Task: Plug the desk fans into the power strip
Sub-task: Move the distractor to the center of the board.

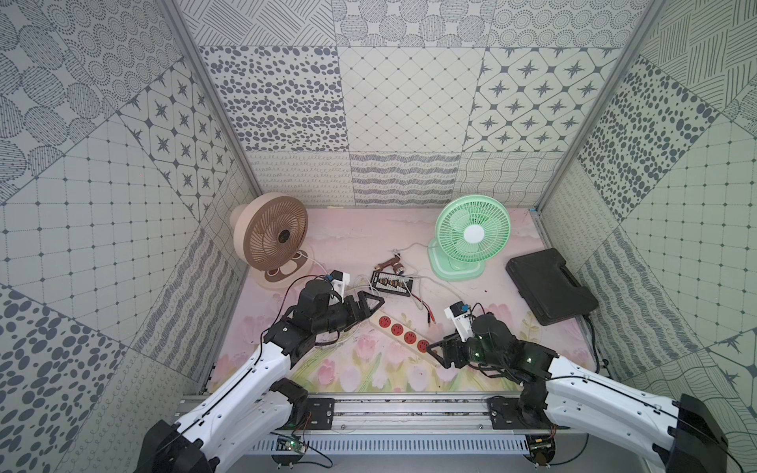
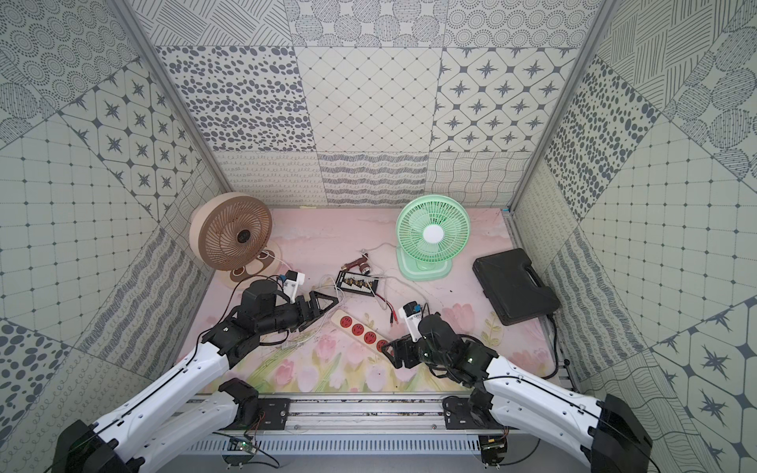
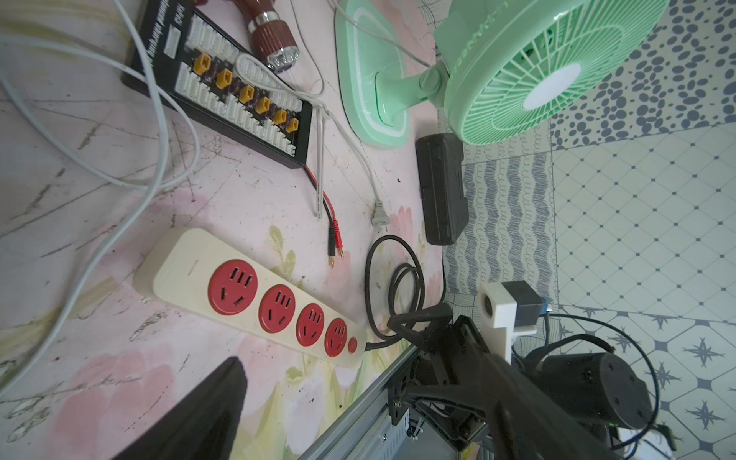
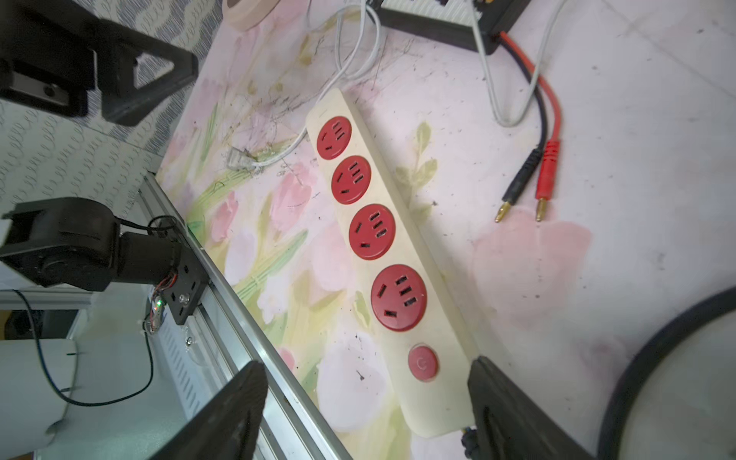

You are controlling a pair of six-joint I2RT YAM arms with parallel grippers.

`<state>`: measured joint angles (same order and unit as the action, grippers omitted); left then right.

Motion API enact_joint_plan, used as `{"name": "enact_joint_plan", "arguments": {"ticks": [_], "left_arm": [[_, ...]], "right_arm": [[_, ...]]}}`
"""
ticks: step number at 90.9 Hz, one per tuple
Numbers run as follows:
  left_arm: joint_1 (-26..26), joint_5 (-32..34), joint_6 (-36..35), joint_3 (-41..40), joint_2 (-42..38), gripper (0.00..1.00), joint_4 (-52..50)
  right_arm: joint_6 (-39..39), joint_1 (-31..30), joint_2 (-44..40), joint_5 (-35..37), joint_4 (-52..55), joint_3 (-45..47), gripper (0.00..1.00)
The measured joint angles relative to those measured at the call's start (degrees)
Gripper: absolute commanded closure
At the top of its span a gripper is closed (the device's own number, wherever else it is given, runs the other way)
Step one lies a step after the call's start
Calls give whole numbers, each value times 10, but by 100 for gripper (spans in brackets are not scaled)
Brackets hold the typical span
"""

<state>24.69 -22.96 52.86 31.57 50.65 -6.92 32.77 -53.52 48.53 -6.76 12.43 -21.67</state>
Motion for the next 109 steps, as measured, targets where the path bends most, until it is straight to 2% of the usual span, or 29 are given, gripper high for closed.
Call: {"name": "enact_joint_plan", "arguments": {"ticks": [16,44,65,85,109], "left_arm": [[25,12,5,23,56,19,-1],[58,31,24,100,232,16,18],[67,43,35,167,366,14,39],[68,64,44,217,457,13,43],[67,93,43,312,567,13,44]], "right_arm": [[-9,-18,47,69,-7,-38,21],[-2,-17,38,124,13,-56,19],[5,7,6,118,28,-59,18],[13,47,-4,87,43,-59,18],[15,69,-29,56,50,-54,18]]}}
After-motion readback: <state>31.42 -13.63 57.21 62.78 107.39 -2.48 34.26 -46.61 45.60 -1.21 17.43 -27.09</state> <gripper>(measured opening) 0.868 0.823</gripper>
